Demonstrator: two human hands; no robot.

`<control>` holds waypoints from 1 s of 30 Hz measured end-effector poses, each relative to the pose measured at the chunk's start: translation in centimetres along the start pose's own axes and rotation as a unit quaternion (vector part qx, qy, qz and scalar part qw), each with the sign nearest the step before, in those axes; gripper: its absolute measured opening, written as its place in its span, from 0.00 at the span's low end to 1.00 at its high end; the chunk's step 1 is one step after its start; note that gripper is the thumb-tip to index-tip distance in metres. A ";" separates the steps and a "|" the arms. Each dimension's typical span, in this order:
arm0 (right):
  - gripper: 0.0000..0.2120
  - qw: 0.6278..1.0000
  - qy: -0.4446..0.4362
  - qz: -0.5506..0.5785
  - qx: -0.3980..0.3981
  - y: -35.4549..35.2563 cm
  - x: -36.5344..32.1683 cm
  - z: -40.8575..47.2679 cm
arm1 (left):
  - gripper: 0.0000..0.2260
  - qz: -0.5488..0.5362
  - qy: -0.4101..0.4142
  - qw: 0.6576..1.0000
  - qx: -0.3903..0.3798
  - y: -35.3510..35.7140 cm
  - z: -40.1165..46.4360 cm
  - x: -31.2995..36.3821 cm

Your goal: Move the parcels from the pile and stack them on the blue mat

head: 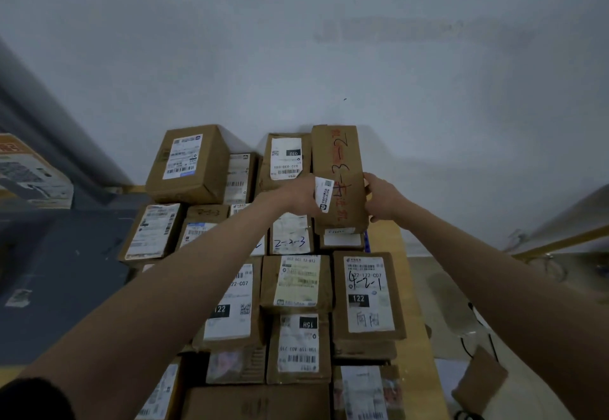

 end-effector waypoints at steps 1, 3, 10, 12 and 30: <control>0.29 1.000 0.003 -0.002 -0.001 0.3 0.3 0.3 | 0.15 -0.008 0.002 1.000 0.001 0.4 0.3 -0.2; 0.28 1.000 0.009 -0.005 -0.007 0.5 0.4 0.7 | 0.13 -0.027 0.000 1.000 0.002 0.5 0.9 -0.3; 0.24 0.999 0.017 -0.046 -0.015 -0.6 0.0 0.8 | 0.15 0.015 -0.041 0.999 -0.022 -0.2 0.6 -0.7; 0.25 0.998 0.016 -0.056 -0.012 -1.0 -0.2 0.3 | 0.16 0.045 -0.052 0.997 -0.039 -0.4 -0.1 -0.8; 0.24 0.986 -0.104 -0.133 -0.003 -3.7 -6.8 -11.6 | 0.27 0.156 -0.035 0.987 -0.003 -5.6 -12.9 -0.4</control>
Point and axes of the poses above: each hand's wrist, its own z-axis towards the middle knuckle, its own y-axis out of the palm, x = y × z, the point moved 3 cm from there along z, towards the middle knuckle, and after that the axes turned 14 degrees about x, right-handed, at the moved point
